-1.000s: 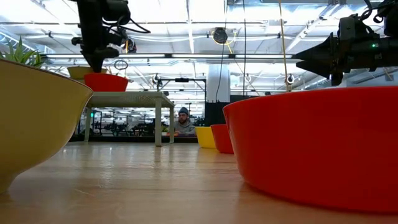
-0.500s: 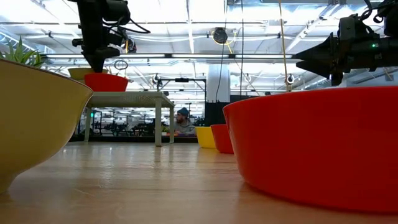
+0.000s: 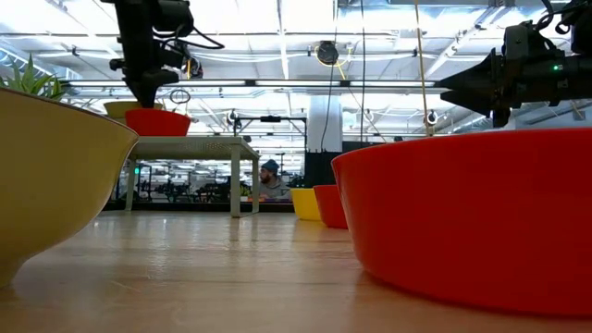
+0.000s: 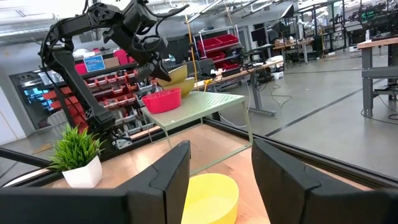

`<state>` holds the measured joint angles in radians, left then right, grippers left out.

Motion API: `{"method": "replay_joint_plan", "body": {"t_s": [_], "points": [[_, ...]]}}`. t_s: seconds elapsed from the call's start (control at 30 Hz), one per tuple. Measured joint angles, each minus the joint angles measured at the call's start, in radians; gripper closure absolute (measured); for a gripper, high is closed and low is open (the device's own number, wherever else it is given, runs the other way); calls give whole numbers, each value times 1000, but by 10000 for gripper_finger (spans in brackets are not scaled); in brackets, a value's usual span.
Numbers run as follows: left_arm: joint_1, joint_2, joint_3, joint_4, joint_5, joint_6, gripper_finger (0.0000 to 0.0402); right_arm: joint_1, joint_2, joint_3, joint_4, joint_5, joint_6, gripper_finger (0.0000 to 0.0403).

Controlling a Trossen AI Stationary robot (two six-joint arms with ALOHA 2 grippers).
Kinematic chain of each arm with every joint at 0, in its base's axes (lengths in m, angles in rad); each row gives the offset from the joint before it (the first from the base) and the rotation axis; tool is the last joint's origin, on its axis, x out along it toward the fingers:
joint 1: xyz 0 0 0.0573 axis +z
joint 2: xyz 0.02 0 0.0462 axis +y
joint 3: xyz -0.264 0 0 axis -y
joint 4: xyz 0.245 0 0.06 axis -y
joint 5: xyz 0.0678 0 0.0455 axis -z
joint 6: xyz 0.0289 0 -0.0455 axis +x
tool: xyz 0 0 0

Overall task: Pick & Place Mini bowls
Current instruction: Stack the white patterned bowl on the white patterned bowl on the shelf

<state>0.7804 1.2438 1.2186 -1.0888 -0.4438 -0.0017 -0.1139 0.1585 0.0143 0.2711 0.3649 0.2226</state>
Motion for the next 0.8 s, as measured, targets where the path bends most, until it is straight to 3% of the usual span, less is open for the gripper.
{"method": "replay_joint_plan", "body": {"t_s": [0.8], "points": [[46,0,0,43,53,10,391,0,0,0,0,0,0,242]]}}
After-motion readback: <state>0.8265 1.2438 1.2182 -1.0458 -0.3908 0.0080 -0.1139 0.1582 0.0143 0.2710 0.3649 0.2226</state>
